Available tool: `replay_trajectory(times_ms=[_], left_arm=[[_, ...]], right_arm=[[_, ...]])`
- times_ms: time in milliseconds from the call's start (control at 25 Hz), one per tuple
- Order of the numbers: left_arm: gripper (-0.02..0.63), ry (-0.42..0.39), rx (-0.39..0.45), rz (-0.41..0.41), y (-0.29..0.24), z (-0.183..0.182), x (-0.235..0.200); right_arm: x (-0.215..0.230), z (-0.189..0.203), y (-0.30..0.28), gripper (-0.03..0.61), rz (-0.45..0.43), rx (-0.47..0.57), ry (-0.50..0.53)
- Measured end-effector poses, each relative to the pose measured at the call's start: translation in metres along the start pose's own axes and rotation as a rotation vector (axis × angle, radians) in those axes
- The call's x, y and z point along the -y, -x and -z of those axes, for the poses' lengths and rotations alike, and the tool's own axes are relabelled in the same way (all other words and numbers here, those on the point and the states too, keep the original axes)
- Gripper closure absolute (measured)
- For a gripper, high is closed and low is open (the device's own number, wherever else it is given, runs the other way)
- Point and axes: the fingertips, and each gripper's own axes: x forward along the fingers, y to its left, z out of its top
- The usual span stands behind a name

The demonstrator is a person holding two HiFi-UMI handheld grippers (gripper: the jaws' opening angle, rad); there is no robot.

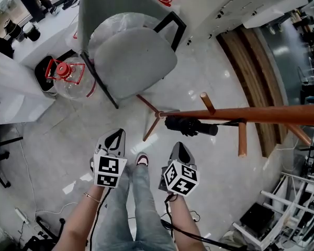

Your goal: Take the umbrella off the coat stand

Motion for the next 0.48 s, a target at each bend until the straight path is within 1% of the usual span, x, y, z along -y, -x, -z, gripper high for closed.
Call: replay_trajectory(times_ms=[40,120,320,480], left_arm=[[0.609,0.002,-0.001,-0.003,0.0,0.001,-0.002],[0.609,0.009,-0.003,-0.008,-0.002,0.003,-0.006],[0.609,0.024,-0.005,-0.018,-0.006,0.006,-0.011],[0.609,0.031,-0.011,-0.028,-0.008,0.011,-0.016]], right_arm=[[-0.001,0.0,-0.001,0.572,-0.001,0.003,0.009],[-0.004,-0.001,-0.004,0.551,-0.004,0.005,0.022],[-0.003,0.0,-0.014,0.534,0.005,0.0,0.019],[-0.001,0.0,-0.02,0.485,0.021,0.011,0.009]])
